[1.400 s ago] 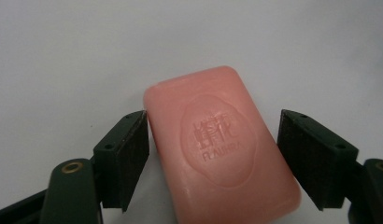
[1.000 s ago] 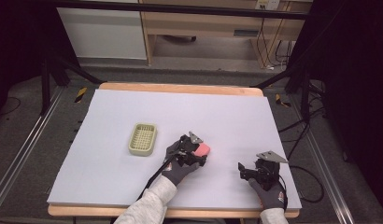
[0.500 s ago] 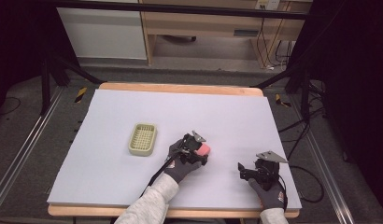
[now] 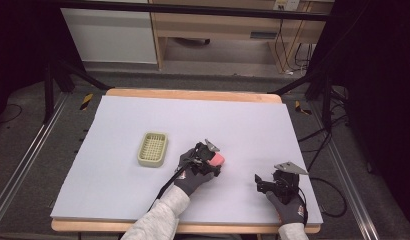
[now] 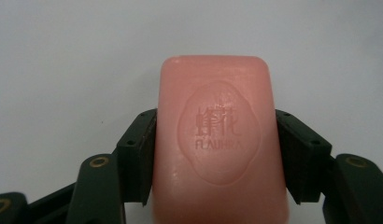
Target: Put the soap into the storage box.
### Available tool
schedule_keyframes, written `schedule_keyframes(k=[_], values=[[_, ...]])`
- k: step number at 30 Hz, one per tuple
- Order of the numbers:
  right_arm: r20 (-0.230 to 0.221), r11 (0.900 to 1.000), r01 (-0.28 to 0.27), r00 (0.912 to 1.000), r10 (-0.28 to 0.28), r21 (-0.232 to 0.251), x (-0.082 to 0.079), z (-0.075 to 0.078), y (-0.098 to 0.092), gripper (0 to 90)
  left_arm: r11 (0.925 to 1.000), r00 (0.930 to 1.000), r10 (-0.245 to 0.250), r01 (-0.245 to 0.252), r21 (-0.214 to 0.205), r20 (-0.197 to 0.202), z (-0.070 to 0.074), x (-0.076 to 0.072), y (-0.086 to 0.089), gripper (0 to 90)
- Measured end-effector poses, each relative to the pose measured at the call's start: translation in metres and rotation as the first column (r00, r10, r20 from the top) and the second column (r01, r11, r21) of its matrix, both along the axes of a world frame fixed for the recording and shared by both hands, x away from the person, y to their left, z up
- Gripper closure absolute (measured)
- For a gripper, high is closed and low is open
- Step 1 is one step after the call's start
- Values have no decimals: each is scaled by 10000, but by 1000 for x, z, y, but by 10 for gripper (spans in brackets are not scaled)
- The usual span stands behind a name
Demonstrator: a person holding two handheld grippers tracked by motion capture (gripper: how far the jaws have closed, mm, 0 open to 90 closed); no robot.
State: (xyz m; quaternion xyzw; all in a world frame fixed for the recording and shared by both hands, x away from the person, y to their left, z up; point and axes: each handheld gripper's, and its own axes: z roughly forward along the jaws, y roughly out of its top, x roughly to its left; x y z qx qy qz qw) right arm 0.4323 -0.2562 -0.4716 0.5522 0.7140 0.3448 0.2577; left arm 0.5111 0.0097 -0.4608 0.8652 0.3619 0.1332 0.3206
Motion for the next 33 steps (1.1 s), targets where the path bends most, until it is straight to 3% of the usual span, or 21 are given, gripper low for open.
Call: schedule_keyframes(k=[16,33], values=[[36,10000,31,10000,-31,-29,0,0,0,84,9993,9995,-87,98,-352,318,32,-17,38,371],[50,10000,75,10000,-75,-35,0,0,0,84,9986,9988,211,-188,-490,452,41,-28,78,371]])
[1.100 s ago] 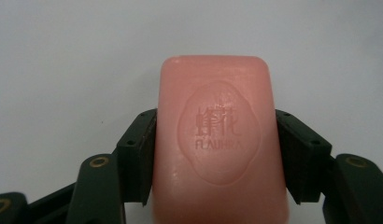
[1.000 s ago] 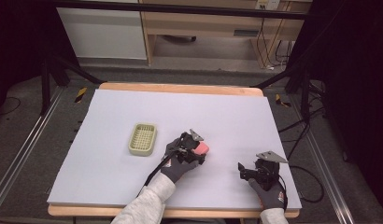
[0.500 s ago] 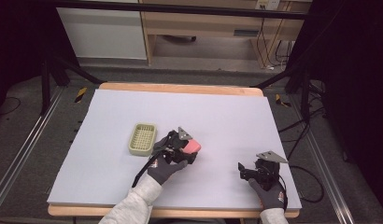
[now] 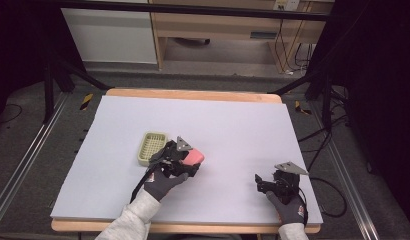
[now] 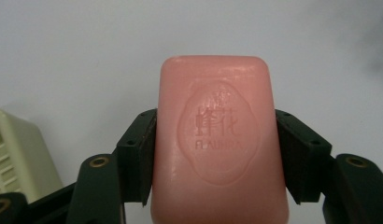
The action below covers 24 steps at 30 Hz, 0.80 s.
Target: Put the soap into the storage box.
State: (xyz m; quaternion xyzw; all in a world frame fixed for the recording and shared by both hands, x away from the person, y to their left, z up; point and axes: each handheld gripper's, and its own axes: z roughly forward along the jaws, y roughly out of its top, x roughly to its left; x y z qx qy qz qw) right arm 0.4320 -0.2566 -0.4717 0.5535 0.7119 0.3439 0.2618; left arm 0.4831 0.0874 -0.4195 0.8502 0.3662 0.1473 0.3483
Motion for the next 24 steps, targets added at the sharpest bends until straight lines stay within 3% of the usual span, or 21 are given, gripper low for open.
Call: schedule_keyframes(k=[24], values=[[22,10000,-55,10000,54,46,-1,1,0,84,9947,9956,930,-925,-448,106,4,-4,49,371]])
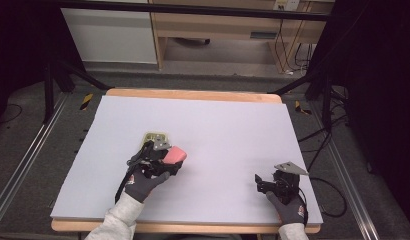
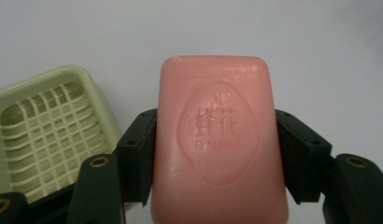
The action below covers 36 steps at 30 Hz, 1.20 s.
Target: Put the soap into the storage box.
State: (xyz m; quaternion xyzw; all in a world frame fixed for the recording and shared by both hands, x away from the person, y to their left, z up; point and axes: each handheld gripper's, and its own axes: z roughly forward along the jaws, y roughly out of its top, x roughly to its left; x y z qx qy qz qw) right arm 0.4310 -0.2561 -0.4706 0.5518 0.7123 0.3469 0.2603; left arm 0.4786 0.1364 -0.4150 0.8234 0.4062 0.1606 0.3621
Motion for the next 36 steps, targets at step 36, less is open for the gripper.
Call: schedule_keyframes(k=[36], values=[[15,10000,-23,10000,23,-28,1,0,1,84,9865,9870,1594,-1583,-418,225,7,22,44,371]])
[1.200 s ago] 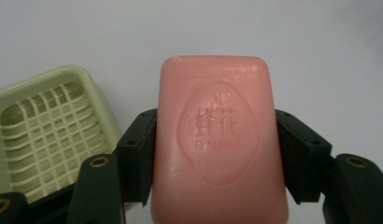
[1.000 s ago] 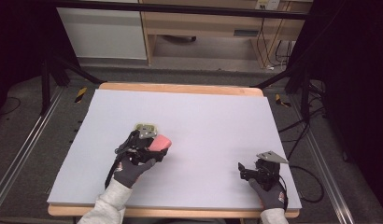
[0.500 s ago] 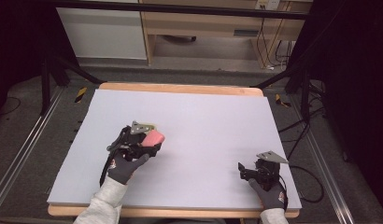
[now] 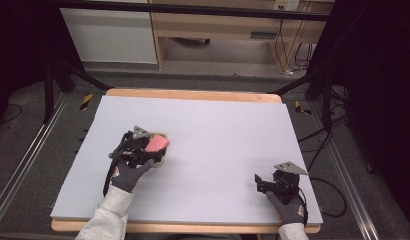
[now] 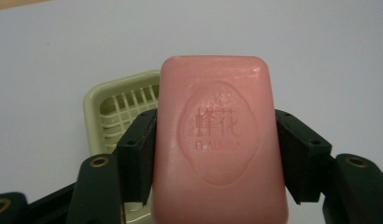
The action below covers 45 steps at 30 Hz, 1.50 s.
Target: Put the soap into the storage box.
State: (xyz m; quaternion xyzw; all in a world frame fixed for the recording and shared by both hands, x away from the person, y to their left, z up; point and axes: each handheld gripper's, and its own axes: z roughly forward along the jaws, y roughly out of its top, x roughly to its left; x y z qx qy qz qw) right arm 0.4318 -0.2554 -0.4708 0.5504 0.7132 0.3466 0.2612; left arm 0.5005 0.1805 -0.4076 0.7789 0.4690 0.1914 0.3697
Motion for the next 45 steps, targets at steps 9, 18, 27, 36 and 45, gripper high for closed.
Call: schedule_keyframes(k=[9,18,27,36,45], values=[[-4,10000,-32,10000,32,-40,0,0,0,84,9994,9997,232,-230,242,-81,-7,10,4,371],[-8,10000,-35,10000,35,-33,1,0,0,84,9983,9985,525,-521,250,-149,-15,18,8,371],[-12,10000,-41,10000,40,-24,1,0,1,84,9972,9974,684,-676,317,-245,-23,25,9,371],[-9,10000,-44,10000,44,-28,1,0,1,84,9965,9969,694,-675,499,-382,-29,29,9,371],[-18,10000,-34,10000,34,-23,1,0,1,84,9955,9958,800,-775,547,-448,-34,31,9,371]])
